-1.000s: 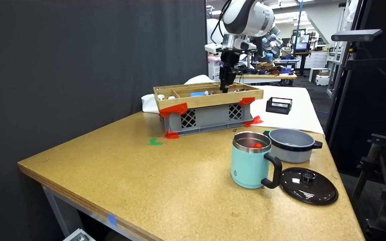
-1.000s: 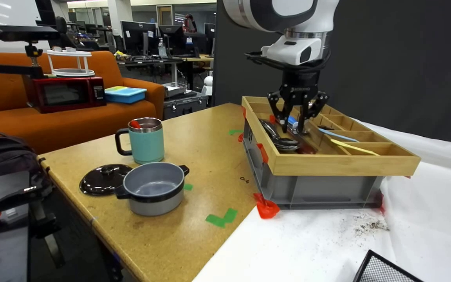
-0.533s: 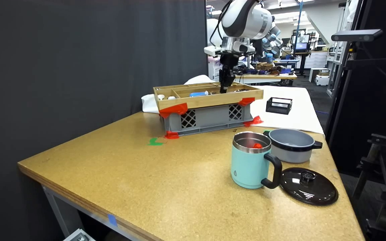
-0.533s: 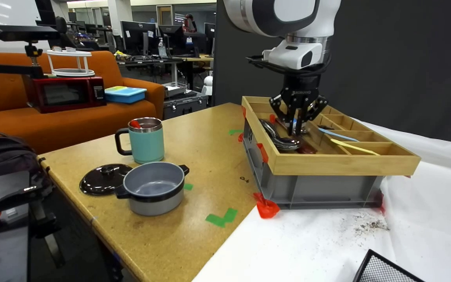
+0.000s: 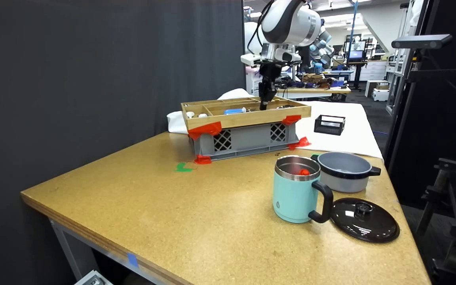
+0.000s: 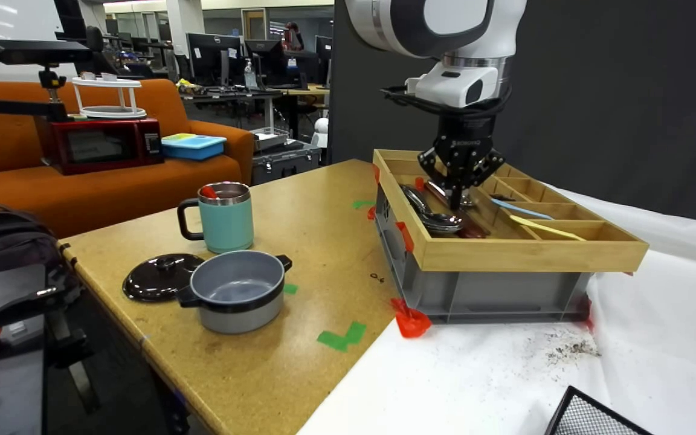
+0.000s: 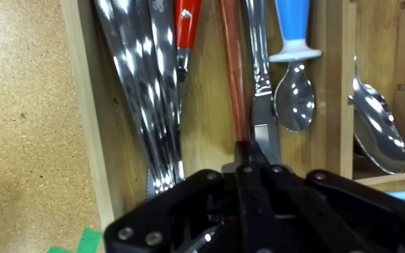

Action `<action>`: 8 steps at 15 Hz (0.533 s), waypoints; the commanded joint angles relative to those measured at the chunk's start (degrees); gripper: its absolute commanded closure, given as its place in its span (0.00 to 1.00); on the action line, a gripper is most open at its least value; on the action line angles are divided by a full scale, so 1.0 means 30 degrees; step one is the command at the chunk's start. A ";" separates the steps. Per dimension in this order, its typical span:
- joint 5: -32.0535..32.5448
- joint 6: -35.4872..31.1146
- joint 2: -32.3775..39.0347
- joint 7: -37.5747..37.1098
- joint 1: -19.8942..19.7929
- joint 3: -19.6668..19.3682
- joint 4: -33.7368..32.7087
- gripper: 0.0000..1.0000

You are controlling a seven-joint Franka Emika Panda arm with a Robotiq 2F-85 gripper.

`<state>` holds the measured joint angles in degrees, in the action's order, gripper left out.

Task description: Remove the spoon from the box and put it on the table

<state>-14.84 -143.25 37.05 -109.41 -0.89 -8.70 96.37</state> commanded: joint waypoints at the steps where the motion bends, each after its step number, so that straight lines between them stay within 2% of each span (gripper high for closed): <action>1: 0.0232 0.0072 -0.0177 -0.0193 0.0053 0.0003 0.0166 0.73; 2: 0.0264 0.0030 -0.0211 -0.0213 0.0094 -0.0021 0.0217 0.69; 7: 0.0304 -0.0084 -0.0049 -0.0267 0.0234 -0.0053 0.0356 0.35; 8: 0.0311 -0.0142 0.0033 -0.0292 0.0256 -0.0068 0.0357 0.42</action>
<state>-14.84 -143.25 37.04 -109.41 -0.31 -8.69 96.87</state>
